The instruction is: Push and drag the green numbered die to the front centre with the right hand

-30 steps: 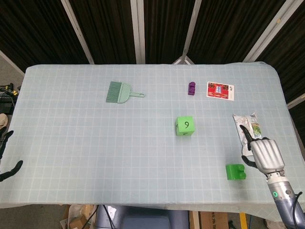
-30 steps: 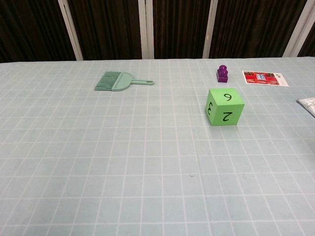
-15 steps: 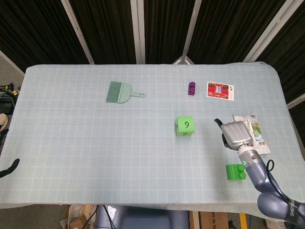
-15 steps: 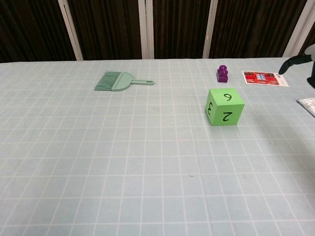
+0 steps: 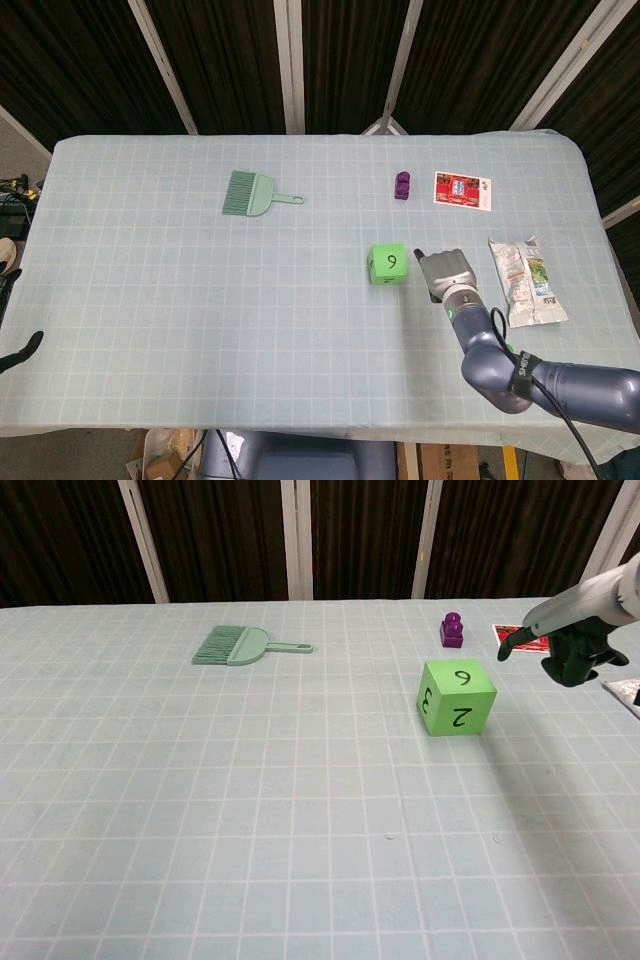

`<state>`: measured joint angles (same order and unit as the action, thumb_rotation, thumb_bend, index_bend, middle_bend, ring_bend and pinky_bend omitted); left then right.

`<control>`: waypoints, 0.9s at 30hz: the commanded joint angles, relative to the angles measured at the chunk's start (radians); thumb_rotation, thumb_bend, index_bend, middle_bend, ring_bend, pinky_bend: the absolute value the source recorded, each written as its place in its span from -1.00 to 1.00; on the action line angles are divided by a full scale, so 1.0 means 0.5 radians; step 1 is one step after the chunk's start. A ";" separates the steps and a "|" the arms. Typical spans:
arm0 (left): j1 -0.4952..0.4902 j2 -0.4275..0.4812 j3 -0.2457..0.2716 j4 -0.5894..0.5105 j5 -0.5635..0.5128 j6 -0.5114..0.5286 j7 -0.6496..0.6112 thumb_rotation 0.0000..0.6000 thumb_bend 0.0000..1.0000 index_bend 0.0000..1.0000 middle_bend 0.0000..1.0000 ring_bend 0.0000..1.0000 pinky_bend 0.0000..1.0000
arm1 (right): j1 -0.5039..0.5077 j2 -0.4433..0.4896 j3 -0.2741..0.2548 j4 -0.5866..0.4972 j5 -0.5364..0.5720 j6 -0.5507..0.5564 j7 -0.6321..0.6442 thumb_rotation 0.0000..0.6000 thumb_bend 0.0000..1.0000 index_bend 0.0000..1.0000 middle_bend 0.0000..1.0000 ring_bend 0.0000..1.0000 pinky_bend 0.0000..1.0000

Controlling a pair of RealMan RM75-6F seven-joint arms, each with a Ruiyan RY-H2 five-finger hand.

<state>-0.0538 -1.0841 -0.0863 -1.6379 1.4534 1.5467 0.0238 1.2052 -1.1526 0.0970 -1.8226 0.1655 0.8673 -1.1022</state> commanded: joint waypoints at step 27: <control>-0.006 -0.024 -0.022 0.001 -0.059 -0.011 0.075 1.00 -0.33 -0.80 -1.00 -1.00 -0.84 | 0.503 -0.277 0.146 0.586 1.234 0.109 -0.852 1.00 0.71 -0.92 0.64 0.68 0.39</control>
<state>-0.0566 -1.0954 -0.0974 -1.6373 1.4242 1.5416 0.0608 1.4609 -1.2890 0.1584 -1.5359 0.7712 0.9140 -1.5128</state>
